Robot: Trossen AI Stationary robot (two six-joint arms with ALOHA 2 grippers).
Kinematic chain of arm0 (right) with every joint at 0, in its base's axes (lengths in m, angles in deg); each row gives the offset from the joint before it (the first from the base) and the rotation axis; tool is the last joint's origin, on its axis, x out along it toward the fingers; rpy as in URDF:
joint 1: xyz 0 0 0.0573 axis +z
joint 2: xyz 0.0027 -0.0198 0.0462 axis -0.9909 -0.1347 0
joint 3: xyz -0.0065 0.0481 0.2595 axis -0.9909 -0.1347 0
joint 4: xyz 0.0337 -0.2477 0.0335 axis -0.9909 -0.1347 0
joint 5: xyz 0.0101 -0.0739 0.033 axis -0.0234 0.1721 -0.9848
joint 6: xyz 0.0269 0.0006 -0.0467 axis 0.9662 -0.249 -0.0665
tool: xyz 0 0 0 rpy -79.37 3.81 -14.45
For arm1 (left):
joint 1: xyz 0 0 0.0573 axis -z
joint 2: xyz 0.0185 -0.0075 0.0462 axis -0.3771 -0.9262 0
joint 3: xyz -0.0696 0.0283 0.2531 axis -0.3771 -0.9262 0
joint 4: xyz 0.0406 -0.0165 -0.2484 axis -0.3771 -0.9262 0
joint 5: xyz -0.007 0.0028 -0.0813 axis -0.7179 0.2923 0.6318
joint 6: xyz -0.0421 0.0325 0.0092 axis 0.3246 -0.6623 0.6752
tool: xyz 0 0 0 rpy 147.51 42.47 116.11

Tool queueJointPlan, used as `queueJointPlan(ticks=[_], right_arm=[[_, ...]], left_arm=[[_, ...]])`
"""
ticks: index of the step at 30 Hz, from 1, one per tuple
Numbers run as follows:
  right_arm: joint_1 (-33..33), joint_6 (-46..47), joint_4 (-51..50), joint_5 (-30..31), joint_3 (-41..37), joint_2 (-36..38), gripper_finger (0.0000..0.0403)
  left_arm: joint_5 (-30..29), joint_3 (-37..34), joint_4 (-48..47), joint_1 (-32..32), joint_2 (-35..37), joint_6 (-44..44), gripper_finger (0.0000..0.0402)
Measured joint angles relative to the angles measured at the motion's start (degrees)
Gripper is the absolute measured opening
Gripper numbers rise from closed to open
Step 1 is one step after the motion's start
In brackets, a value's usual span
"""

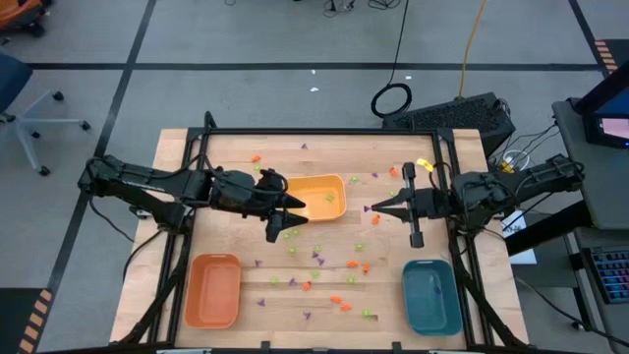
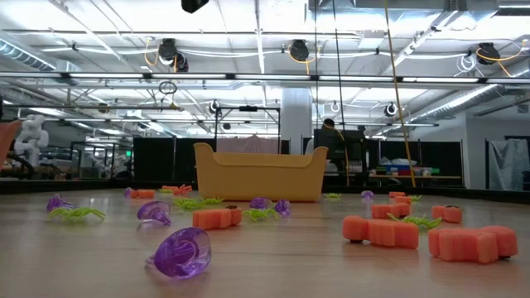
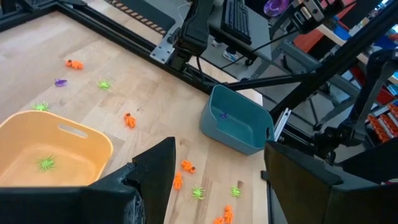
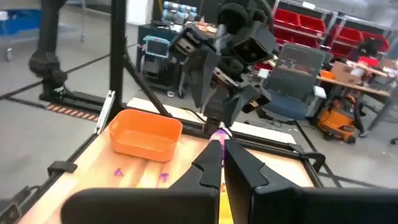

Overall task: Sort Halloween decoration
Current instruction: Put the violet witch hat toy into the blue bin

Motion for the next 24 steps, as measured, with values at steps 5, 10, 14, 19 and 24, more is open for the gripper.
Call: queueJointPlan(ticks=[5, 10, 14, 19, 24], right_arm=[[1.05, 8.15, 0.29, 0.2, 0.0, 0.37, 0.0], [4.16, 17.92, -1.23, 0.26, 0.0, 1.12, 0.0], [6.61, 27.51, -6.25, 0.33, 0.0, 1.25, 0.0], [9.47, 44.01, -12.92, 0.35, 0.0, 1.18, 0.0], [12.24, 59.59, -24.41, 1.74, 3.23, 0.5, 0.0]], left_arm=[[0.51, 0.0, 0.12, 0.0, 0.0, 3.22, 0.0246], [1.77, 0.0, 0.11, -0.09, 0.0, 5.03, 0.0246], [1.75, 0.0, 0.07, -0.09, 0.0, 5.01, 0.0246], [1.75, 0.0, 0.05, -0.09, 0.0, 4.09, 0.0246], [1.75, 0.0, 0.01, -0.09, 0.0, 3.52, 0.0246]])
